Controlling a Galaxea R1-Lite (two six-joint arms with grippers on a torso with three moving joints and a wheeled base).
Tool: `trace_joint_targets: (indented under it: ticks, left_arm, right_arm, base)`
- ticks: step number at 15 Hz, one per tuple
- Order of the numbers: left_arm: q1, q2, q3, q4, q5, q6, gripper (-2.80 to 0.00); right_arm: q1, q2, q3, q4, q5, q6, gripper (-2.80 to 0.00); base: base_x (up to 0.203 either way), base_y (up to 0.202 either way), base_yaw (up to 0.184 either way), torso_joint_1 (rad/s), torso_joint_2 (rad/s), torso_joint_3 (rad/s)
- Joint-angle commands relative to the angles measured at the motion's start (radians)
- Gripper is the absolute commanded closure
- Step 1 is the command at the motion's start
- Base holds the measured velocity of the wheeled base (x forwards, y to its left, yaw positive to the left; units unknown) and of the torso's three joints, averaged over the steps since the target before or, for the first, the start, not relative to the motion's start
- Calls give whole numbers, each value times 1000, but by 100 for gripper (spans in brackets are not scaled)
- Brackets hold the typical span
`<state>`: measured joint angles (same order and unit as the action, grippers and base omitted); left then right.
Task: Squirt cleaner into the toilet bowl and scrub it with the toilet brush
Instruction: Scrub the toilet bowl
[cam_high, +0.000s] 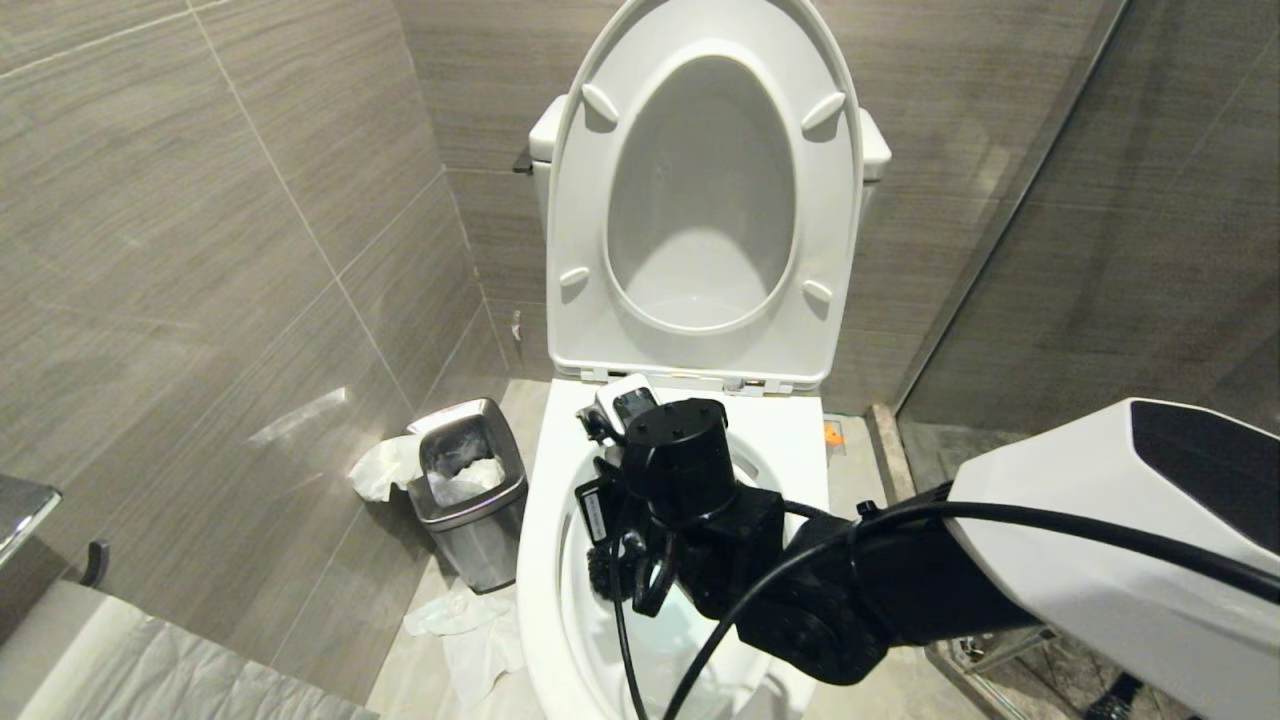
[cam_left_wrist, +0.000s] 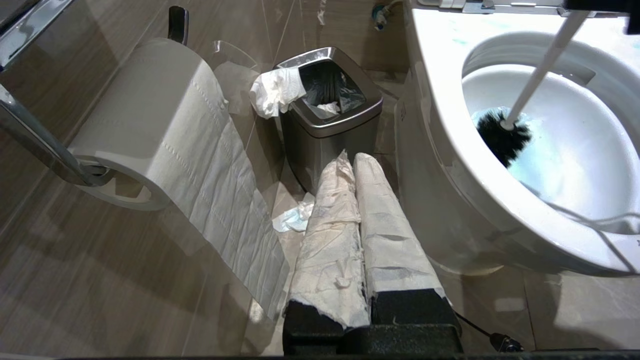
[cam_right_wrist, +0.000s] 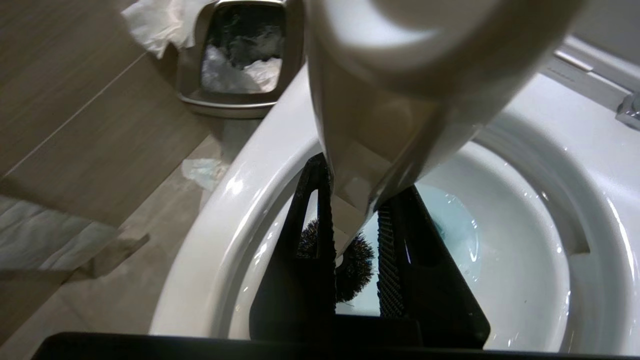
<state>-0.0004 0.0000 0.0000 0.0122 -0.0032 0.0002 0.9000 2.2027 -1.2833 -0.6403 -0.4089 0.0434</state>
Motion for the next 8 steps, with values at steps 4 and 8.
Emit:
trace_joint_targets:
  ticks: [4, 8]
  left_arm:
    - [0, 0, 2, 0, 0, 0, 0]
    - [0, 0, 2, 0, 0, 0, 0]
  right_arm:
    - [32, -195, 229, -6, -37, 21, 0]
    - [-52, -283, 305, -5, -68, 28, 0]
  base:
    - [0, 0, 0, 0, 0, 0]
    - [0, 0, 0, 0, 0, 0]
